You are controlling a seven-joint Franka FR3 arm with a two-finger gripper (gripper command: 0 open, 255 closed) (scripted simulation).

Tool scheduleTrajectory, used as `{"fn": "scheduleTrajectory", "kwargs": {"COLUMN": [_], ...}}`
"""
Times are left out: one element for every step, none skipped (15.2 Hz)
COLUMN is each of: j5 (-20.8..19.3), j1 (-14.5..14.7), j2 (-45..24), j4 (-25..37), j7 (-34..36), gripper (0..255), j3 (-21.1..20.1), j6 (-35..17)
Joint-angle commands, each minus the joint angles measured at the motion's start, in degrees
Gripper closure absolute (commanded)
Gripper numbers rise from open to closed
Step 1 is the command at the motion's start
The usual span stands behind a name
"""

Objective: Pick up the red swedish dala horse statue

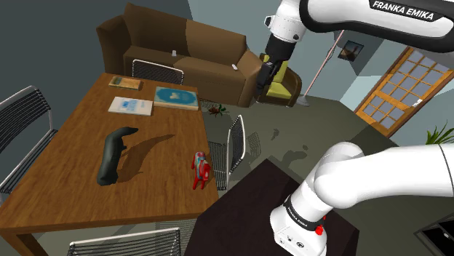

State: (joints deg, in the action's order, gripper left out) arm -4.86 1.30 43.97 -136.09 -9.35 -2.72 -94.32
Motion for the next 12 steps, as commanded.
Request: {"fn": "scheduleTrajectory", "kwargs": {"j5": [0.0, 0.5, 0.9, 1.4, 1.9, 2.4, 2.9, 3.3, 3.8, 4.2, 4.7, 5.1], "j1": [0.0, -0.3, -0.5, -0.8, -1.0, -1.3, -1.5, -1.8, -2.0, -2.2, -2.4, -2.6], "j2": [0.0, -0.7, -1.4, -2.3, -3.2, -4.2, -5.3, -6.5, -7.7, -9.1, -10.6, -12.1], "j4": [0.0, -1.3, -2.5, -3.6, -4.7, -5.7, -6.6, -7.5, -8.3, -9.1, -9.7, -10.3], "j7": [0.0, 1.7, 3.4, 5.1, 6.8, 8.5, 10.2, 11.9, 13.6, 15.2, 16.9, 18.5], "gripper": [0, 0, 0, 0, 0, 0, 0, 0, 0, 0, 0, 0], "j3": [0.0, -0.5, -1.1, -1.7, -2.2, -2.8, -3.3, -3.9, -4.4, -5.0, -5.5, -6.0], "j6": [0.0, -1.4, -2.8, -4.3, -5.7, -7.2, -8.8, -10.3, -11.9, -13.5, -15.2, -16.8]}}
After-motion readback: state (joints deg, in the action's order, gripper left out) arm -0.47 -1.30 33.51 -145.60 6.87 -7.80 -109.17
